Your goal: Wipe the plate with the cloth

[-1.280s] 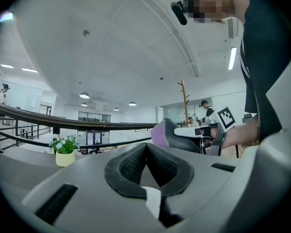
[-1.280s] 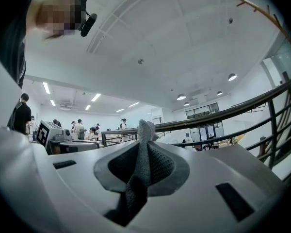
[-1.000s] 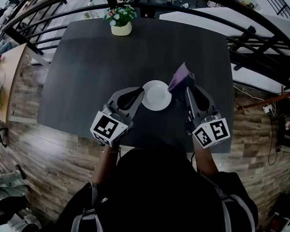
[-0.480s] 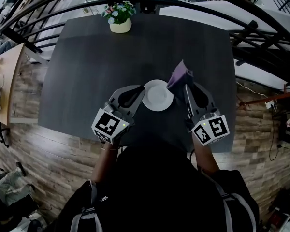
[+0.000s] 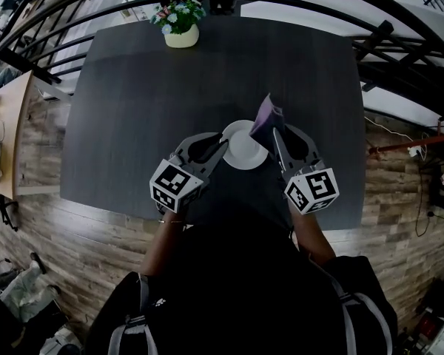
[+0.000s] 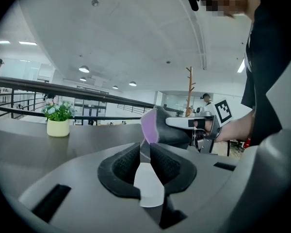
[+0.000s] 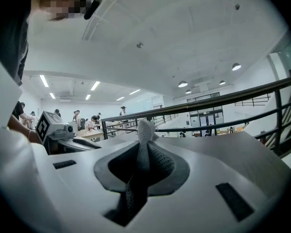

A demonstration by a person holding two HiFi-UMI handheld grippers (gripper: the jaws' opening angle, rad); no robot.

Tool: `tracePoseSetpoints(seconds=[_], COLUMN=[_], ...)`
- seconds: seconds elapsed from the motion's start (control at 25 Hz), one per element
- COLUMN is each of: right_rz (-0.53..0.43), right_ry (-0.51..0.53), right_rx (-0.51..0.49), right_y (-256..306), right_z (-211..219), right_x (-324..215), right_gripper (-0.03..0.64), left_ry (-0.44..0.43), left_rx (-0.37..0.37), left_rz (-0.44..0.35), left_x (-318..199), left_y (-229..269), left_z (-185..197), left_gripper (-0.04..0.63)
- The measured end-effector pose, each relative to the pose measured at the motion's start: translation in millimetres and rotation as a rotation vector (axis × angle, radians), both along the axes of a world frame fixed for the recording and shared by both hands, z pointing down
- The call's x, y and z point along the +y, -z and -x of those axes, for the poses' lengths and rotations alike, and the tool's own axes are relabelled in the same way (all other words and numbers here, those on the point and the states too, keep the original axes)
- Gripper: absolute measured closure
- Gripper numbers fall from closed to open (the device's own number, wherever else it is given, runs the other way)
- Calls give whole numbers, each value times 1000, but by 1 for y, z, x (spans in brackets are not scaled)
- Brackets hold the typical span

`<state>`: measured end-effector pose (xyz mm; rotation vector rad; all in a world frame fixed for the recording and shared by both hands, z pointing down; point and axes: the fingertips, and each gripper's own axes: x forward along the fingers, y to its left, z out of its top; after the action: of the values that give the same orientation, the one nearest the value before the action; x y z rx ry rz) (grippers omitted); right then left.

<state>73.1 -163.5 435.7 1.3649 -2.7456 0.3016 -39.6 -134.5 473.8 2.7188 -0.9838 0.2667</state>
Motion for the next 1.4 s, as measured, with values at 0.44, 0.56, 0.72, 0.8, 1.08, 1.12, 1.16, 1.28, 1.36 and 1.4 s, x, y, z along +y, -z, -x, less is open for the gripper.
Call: tracePoseSetpoints(seconds=[0.44, 0.56, 0.72, 0.8, 1.08, 1.12, 1.16, 1.28, 1.36, 1.4], right_rz=[103, 136, 159, 164, 204, 206, 209, 228, 246, 251], right_ry=[-1, 2, 7, 18, 55, 57, 58, 64, 68, 67], right_rx=[114, 155, 215, 252, 355, 368, 379, 405, 406, 402], right_y=[-56, -74, -93, -101, -125, -128, -131, -142, -147, -148], right_z=[5, 5, 6, 9, 14, 14, 15, 17, 17, 16], right_x=[-8, -10, -12, -14, -13, -14, -14, -14, -14, -14], right_gripper=[577, 577, 577, 577, 577, 577, 577, 577, 577, 577], left_ry=[-6, -4, -15, -18, -27, -28, -29, -31, -35, -36], left_rx=[-61, -68, -70, -72, -68, -70, -72, -80, -87, -88], left_rz=[143, 177, 192, 201, 211, 213, 215, 225, 231, 233], left_x=[-10, -11, -11, -11, -8, -8, -8, -7, -5, -5], left_y=[-60, -69, -75, -78, -81, -82, -83, -87, -89, -90], left_z=[0, 0, -4, -6, -11, -11, -11, -9, -9, -9], left_gripper=[534, 534, 534, 534, 534, 534, 534, 534, 534, 534])
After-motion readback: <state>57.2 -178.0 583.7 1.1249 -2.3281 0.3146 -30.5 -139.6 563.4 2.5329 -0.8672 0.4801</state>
